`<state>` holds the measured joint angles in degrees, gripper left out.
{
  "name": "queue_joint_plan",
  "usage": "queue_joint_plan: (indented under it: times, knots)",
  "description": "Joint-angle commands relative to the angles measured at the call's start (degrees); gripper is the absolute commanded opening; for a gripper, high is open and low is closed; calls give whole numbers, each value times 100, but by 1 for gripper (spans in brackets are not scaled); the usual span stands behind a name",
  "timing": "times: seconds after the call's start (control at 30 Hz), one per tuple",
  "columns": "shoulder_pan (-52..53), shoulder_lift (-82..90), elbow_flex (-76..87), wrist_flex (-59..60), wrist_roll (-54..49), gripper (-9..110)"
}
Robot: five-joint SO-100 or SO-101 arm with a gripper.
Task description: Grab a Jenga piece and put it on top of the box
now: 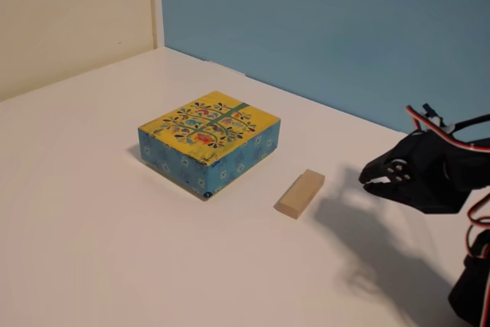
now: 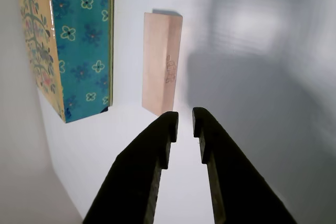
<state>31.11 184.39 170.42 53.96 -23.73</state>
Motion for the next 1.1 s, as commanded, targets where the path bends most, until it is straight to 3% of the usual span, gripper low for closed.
queue_joint_plan:
  times: [0.0, 0.5, 1.07]
  knots:
    - [-9, 35, -404, 35, 97, 3]
    - [-422, -264, -1503, 404, 457, 7]
    - [-606, -4579, -3938, 545, -229, 12]
